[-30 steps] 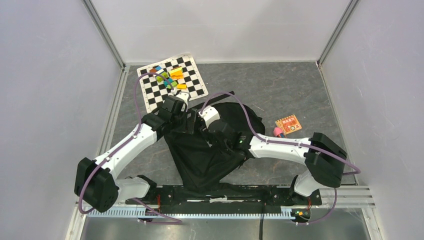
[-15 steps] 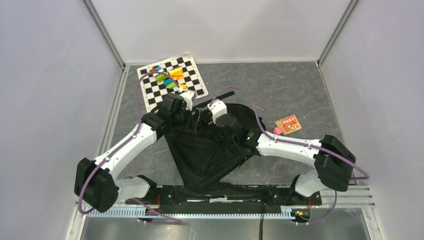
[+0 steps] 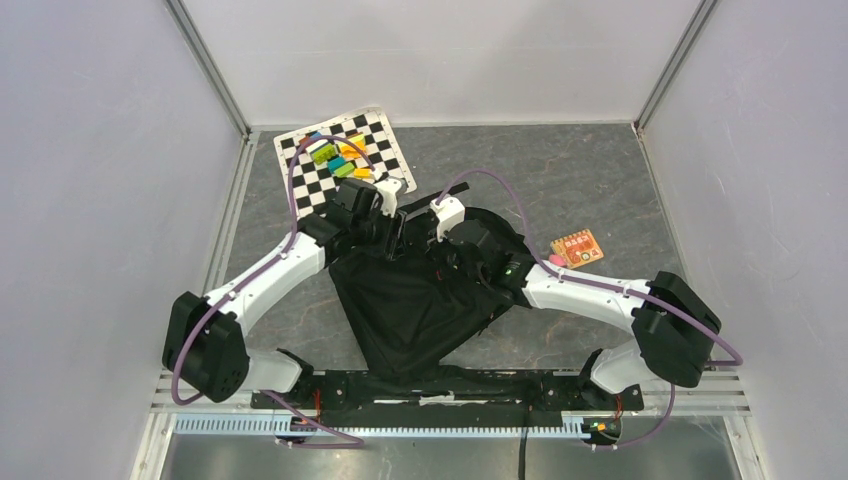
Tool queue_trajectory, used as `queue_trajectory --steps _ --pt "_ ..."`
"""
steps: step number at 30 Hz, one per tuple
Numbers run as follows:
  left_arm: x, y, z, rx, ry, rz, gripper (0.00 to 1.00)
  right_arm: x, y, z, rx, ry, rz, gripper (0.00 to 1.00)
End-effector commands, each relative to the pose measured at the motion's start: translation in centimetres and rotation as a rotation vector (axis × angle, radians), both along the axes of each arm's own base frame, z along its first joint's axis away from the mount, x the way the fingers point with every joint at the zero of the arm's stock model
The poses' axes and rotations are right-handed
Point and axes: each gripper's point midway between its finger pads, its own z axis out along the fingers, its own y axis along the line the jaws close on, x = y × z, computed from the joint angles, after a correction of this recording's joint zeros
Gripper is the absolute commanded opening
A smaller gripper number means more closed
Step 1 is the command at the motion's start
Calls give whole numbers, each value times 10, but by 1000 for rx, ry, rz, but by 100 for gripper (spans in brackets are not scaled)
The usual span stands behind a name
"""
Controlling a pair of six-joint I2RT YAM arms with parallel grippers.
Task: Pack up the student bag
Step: Unzip the student bag at the center of the board.
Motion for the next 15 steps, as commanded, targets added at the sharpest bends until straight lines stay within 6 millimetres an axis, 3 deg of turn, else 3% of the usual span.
queue_trajectory --steps 1,4,15 --pt "4 -15 7 -52 -28 -77 53 5 2 21 67 -36 -8 0" --pt "1 -16 5 -54 -18 -81 45 5 3 22 71 -35 -6 0" --pt "-4 -7 -9 34 -9 -55 40 6 3 20 71 -27 -6 0"
